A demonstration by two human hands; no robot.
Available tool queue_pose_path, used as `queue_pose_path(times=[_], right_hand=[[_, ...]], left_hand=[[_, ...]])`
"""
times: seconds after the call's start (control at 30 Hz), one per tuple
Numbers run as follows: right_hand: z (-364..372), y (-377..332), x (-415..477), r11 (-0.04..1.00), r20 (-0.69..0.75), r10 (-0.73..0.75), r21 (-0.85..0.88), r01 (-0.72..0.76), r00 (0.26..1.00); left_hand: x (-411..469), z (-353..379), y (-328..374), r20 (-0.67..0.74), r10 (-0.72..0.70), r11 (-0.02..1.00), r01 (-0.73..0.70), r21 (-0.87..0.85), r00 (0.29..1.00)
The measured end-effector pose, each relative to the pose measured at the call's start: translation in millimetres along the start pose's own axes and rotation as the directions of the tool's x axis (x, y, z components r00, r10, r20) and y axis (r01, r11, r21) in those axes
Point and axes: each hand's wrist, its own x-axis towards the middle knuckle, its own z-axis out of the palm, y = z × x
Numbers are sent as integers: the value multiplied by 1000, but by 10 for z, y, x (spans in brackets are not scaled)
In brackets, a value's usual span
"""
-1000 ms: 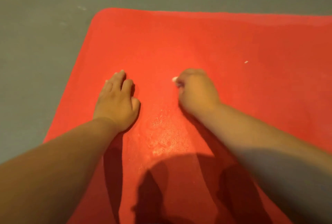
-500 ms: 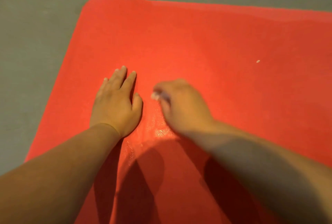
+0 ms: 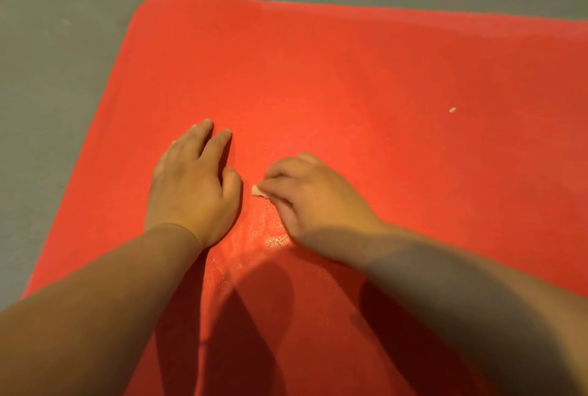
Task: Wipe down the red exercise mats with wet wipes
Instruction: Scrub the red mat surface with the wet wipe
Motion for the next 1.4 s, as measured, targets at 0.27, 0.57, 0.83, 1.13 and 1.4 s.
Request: queue_pose_path(times=[0.27,0.57,0.83,1.13,1.4], right_hand=[[-361,802,334,793,-339,565,-29,-609,752],[-554,923,268,910,-189,376,-109,-400,907],[-66,123,17,994,31,112,7,-112,993],[-501,1116,359,777,-312,592,-25,-629,743],[-552,1136,624,945,-121,258,-177,-276,959]], left_hand=[[30,-3,3,-30,-3,1000,3,20,1000],[80,28,-9,-102,5,1000,-3,19,995],[247,-25,80,-141,28,984,-2,180,990],[739,146,64,-89,10,1000,-11,-6,996],[773,134,88,-51,-41,999,42,18,998]])
